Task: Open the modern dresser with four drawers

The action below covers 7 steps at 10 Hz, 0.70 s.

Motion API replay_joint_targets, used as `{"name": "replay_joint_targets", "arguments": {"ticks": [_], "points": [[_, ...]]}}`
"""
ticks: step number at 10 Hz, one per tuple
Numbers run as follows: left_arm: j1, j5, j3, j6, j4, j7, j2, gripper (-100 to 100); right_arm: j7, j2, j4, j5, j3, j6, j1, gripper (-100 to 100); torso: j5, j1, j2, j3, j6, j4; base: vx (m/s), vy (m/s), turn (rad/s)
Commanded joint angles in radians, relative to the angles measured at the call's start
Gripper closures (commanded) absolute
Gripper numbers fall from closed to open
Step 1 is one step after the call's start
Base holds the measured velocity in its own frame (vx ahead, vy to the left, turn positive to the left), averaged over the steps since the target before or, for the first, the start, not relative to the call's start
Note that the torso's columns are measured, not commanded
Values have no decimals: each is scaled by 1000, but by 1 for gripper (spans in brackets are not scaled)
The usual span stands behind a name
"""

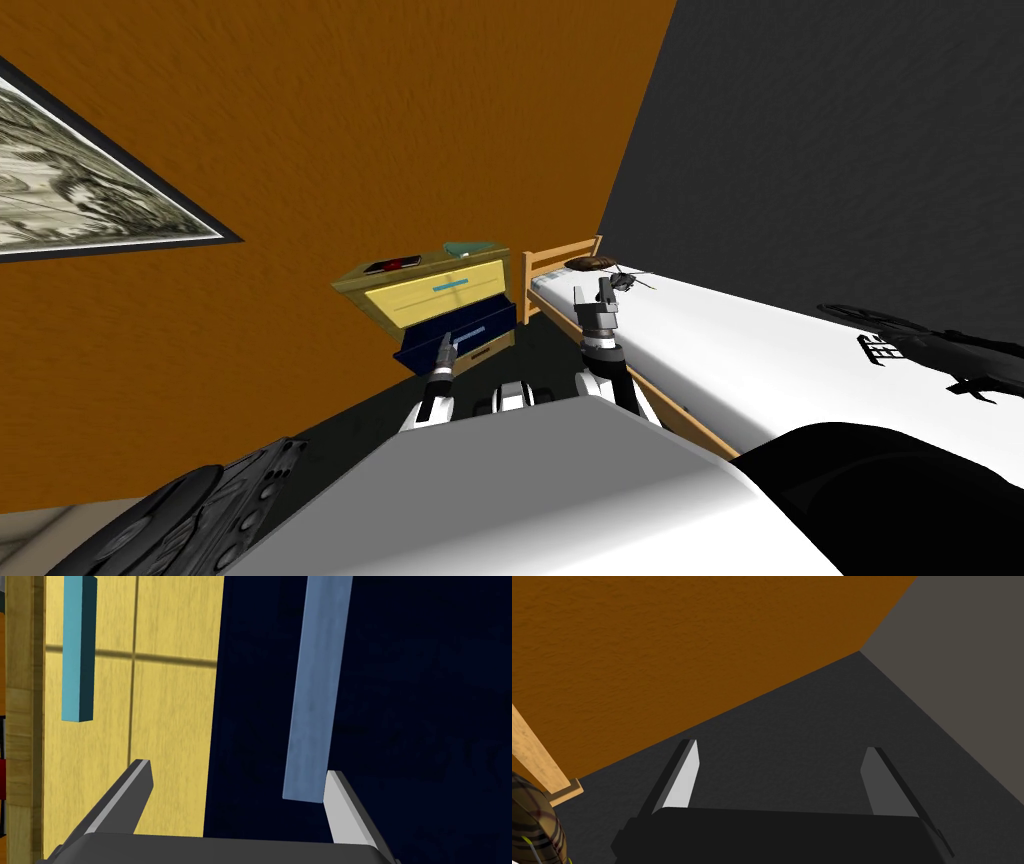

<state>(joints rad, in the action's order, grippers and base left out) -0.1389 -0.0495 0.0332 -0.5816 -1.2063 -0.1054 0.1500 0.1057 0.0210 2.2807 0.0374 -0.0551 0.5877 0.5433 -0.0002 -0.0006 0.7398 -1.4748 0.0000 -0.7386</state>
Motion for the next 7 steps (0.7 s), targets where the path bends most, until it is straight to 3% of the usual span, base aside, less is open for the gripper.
{"name": "replay_joint_targets", "arguments": {"ticks": [1,2,3,4,7], "points": [[45,-6,-9,62,-15,-10,15,-100,0,0,0,0,0,0,0,0,0,0,0,0,0,-1,-88,-35,9],[57,-8,-12,89,-29,-13,20,-100,0,0,0,0,0,0,0,0,-2,-2,2,1,0,-3,-85,-22,3],[45,-6,-9,78,-16,-8,14,-100,0,0,0,0,0,0,0,0,-3,-2,4,1,-1,-5,-32,-4,-9],[45,-7,-8,86,-16,-10,15,0,0,0,0,0,0,0,0,0,-2,-1,2,1,-1,-4,0,0,0],[42,-6,-7,89,-12,-10,14,0,0,0,0,0,0,0,0,0,-1,0,-1,-1,0,-1,0,0,0]]}}
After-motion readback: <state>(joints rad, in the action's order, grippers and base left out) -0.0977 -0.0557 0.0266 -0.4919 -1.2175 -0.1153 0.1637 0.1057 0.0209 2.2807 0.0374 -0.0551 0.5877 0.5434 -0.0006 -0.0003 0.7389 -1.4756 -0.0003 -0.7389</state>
